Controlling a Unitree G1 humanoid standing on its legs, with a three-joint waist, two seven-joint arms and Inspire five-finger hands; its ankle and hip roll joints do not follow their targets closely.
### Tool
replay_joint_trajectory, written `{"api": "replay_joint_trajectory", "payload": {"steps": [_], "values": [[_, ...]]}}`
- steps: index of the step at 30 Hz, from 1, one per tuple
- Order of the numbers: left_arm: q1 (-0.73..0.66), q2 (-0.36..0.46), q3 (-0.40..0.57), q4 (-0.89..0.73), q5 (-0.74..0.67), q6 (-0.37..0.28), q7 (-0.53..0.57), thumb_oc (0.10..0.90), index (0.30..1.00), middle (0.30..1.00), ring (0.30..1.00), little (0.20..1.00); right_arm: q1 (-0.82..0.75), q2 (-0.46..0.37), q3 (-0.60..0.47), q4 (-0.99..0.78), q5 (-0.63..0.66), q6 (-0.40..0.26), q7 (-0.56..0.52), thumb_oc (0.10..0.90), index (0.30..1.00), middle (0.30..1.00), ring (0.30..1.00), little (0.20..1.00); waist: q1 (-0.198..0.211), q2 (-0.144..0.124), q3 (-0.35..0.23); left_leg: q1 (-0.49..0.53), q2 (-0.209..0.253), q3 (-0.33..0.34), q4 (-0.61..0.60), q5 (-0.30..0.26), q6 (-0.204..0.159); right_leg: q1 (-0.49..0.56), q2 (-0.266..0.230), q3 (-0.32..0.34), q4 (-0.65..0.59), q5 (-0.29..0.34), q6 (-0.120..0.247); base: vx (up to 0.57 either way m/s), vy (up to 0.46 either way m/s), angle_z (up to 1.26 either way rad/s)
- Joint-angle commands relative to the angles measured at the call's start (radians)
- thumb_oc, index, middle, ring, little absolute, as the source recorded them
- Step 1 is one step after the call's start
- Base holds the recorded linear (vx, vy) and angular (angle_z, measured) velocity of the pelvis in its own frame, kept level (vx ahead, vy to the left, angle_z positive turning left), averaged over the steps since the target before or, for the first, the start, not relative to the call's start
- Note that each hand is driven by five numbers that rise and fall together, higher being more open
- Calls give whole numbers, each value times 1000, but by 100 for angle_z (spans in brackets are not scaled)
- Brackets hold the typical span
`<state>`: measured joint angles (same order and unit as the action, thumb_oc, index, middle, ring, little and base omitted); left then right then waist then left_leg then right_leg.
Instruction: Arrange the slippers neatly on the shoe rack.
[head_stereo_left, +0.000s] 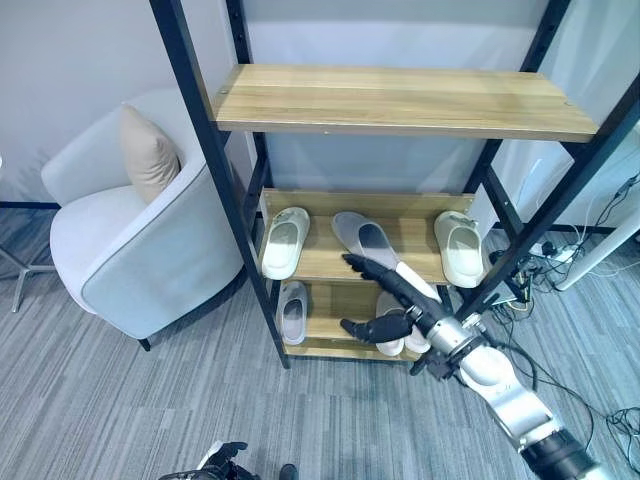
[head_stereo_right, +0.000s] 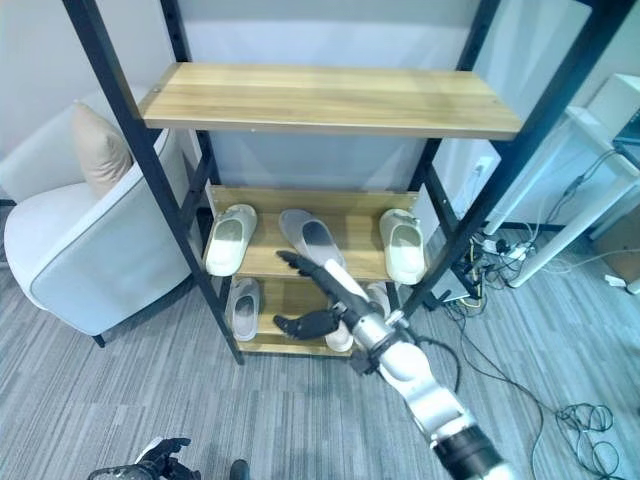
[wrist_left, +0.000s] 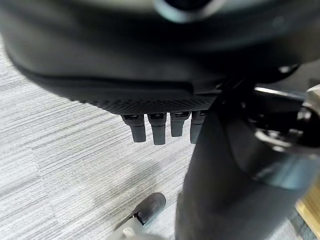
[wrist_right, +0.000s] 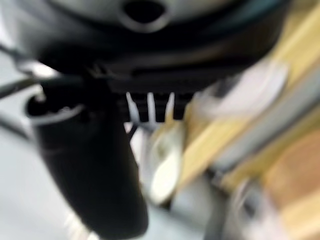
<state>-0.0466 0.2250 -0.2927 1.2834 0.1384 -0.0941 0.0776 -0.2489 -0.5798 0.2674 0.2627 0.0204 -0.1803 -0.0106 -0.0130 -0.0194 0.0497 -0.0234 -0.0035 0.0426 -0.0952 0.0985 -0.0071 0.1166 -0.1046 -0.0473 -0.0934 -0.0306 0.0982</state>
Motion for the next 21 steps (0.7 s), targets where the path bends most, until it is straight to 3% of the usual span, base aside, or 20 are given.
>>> {"api": "replay_joint_trajectory", "payload": {"steps": [1,7,14,21], "values": [[-20,-30,-39,80,15,-16,-8,800,900,900,900,900,-133,-36,-83,-15,2,-68,-136,800,900,900,900,900,43,-25,-26,31,20,-6,8,-101,-26,-51,-14,10,15,9,43,25,12,3],[-5,-5,-59,106,3,-16,-4,800,900,900,900,900,-341,-79,-60,202,69,-76,-224,800,900,900,900,900,78,-27,4,-25,16,-23,8,-82,-37,-96,-15,-12,6,21,46,-6,21,14],[-14,18,-37,125,-20,-15,10,800,900,900,900,900,-454,-136,-66,359,84,-79,-297,800,900,900,900,900,100,-36,13,-73,24,-32,8,-75,-49,-145,-9,-22,6,23,53,6,4,14],[-15,32,-32,127,-60,-24,19,800,900,900,900,900,-539,-204,-26,496,124,-64,-300,800,900,900,900,900,100,-38,32,-107,25,-35,8,-66,-57,-179,-8,-24,6,29,54,14,-3,0]]}}
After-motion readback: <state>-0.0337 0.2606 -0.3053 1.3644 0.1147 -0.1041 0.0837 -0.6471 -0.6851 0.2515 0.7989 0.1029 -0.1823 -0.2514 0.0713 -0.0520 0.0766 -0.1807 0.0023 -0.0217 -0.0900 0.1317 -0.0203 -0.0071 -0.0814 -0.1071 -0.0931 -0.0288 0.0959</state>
